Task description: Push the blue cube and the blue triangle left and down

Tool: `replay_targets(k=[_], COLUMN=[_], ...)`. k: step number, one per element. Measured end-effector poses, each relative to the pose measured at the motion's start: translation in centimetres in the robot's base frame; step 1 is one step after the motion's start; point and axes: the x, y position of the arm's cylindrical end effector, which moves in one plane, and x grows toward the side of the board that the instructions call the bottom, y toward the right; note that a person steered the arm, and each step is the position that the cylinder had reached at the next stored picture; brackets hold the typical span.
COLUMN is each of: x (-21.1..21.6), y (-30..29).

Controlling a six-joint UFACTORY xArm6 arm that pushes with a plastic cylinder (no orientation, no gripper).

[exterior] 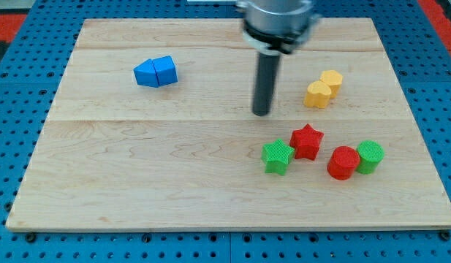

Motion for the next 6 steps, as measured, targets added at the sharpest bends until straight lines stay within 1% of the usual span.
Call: replay_targets(k=[1, 2, 3, 4, 5, 6], x=[-5.7, -9.5, -9.6, -8.7, -6.6, -3.7], y=[-4.0, -9.6, -16.7, -21.2, -22.8, -22.6])
